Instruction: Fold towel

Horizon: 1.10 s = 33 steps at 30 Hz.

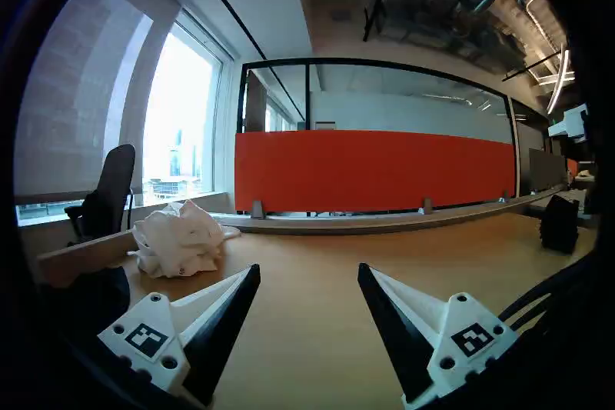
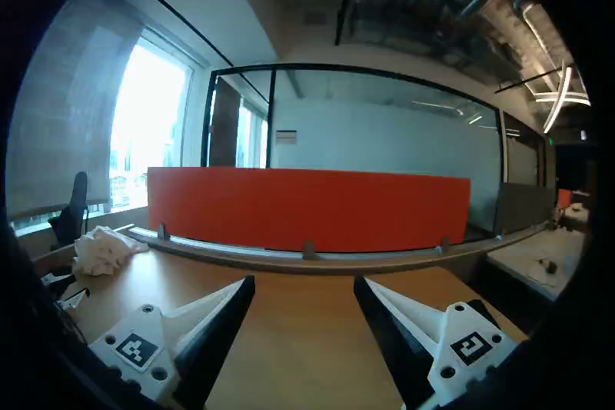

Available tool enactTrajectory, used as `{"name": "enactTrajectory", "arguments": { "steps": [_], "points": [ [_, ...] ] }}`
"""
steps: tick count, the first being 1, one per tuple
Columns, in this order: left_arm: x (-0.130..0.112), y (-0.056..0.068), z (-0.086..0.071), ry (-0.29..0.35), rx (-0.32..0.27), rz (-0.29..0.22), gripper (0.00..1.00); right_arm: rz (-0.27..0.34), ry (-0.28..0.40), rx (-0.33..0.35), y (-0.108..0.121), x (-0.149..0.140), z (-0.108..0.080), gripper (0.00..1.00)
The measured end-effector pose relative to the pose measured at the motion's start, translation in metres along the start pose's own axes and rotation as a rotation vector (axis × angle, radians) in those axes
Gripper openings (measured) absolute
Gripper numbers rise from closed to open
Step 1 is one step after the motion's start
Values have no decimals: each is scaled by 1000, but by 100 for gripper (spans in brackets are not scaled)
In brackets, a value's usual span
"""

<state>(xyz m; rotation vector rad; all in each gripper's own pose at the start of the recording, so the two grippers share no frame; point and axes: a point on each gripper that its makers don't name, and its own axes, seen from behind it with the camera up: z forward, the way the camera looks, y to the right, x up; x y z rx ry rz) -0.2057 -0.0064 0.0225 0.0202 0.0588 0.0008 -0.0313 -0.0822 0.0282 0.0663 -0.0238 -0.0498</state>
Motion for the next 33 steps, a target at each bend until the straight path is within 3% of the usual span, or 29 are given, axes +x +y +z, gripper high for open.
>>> {"name": "enactTrajectory", "arguments": {
  "steps": [17, 33],
  "points": [
    [-1, 6, 0, -7, -8, 6, 94, -1, 3, -4, 3, 3, -5, 99],
    [-4, 8, 0, -7, -8, 7, 94, 6, 33, -17, 27, 4, -8, 99]
  ]
}}
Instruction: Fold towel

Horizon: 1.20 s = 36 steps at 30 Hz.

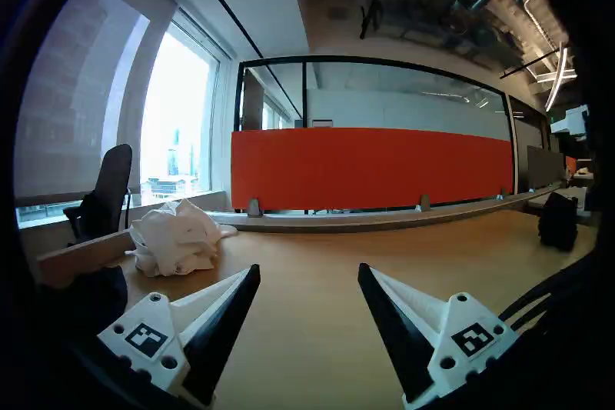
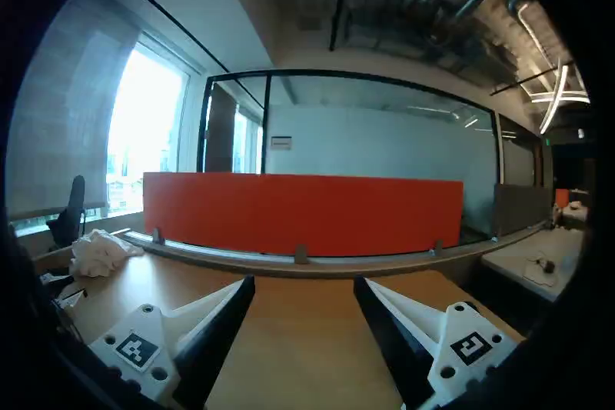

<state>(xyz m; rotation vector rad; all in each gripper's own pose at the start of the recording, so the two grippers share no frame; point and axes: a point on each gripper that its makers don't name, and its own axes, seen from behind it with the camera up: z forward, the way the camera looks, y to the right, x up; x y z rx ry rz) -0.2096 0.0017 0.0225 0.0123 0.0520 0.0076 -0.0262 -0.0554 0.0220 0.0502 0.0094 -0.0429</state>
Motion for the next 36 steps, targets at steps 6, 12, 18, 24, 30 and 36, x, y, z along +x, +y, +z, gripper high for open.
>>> {"name": "enactTrajectory", "arguments": {
  "steps": [6, 12, 18, 24, 30, 36],
  "points": [
    [-1, 1, 0, 0, 0, 0, 94, 5, 31, -5, 9, 3, 4, 99],
    [-2, 1, 0, 1, 0, 0, 94, 11, 50, -6, 15, -7, 4, 99],
    [-3, 1, 0, 1, 1, 0, 94, 29, 52, -6, 25, -29, 2, 99],
    [-3, 2, 0, 1, 1, 0, 94, 62, 62, -20, 40, -48, -1, 99],
    [-3, 1, 0, 1, 1, -1, 94, 69, 59, -41, 53, -69, -2, 99],
    [-3, 2, 0, 1, 1, -1, 94, 76, 55, -39, 57, -89, -2, 99]
  ]
}}
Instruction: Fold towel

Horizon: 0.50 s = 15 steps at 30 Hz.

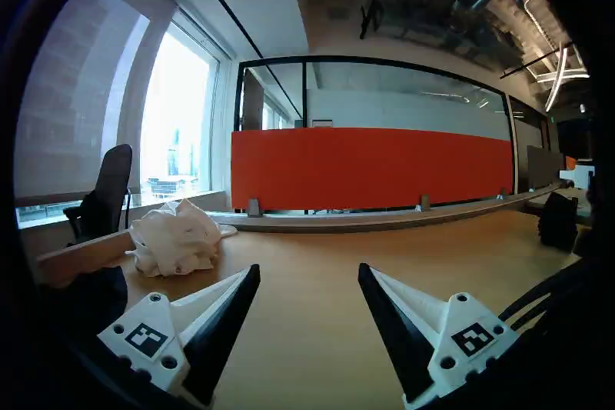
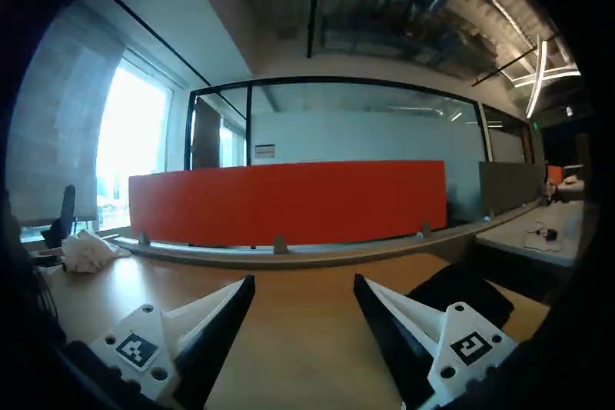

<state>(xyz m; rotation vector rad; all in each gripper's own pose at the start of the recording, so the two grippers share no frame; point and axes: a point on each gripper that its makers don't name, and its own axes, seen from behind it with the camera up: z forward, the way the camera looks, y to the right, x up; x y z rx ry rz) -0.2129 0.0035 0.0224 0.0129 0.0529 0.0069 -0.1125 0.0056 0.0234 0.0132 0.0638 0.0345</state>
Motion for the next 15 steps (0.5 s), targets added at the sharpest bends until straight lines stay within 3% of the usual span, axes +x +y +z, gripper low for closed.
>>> {"name": "enactTrajectory", "arguments": {
  "steps": [15],
  "points": [
    [0, -1, 0, 0, 0, 0, 94, 27, -35, 5, 10, -43, 2, 99]
  ]
}}
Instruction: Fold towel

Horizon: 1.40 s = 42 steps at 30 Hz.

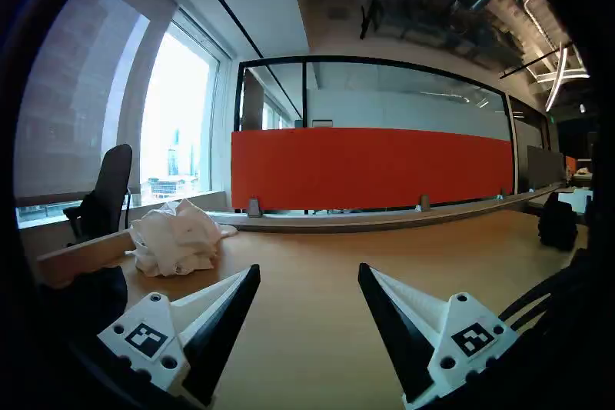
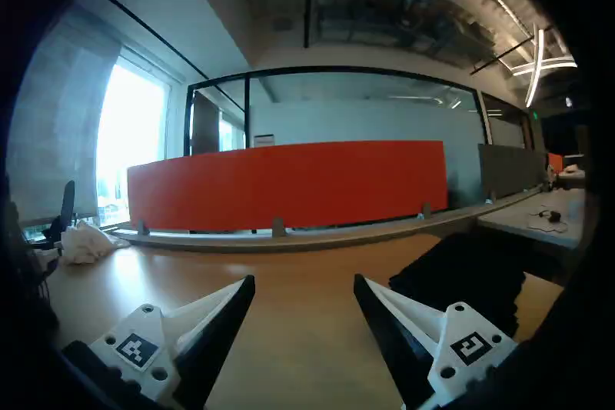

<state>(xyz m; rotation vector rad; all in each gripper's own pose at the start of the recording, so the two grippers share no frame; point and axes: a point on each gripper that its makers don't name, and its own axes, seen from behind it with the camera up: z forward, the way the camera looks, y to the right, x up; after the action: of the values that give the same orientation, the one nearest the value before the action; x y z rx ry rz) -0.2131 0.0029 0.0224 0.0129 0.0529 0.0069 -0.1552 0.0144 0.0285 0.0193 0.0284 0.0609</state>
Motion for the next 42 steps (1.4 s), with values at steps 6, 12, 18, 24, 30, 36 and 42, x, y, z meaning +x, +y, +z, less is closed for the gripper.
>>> {"name": "enactTrajectory", "arguments": {
  "steps": [6, 12, 18, 24, 30, 36, 42],
  "points": [
    [0, 0, 0, 0, 0, 0, 94, -18, -11, 4, 4, -14, 1, 99],
    [0, 0, -1, 0, 0, 0, 94, -24, -9, -1, 5, -16, 0, 99],
    [0, 1, 0, 0, 0, 0, 94, -19, -9, 5, 2, -19, -1, 99],
    [0, 0, 0, 0, 0, 0, 94, -27, -5, 7, -1, -18, -3, 99],
    [0, 1, 0, 0, 0, 0, 94, -41, 0, 8, -1, -18, -5, 99],
    [0, 0, 0, 0, 0, 0, 94, -56, 2, 1, -1, -19, -6, 99],
    [0, 0, 0, 0, 0, 0, 94, -74, 1, 2, -5, -19, -7, 99]
  ]
}}
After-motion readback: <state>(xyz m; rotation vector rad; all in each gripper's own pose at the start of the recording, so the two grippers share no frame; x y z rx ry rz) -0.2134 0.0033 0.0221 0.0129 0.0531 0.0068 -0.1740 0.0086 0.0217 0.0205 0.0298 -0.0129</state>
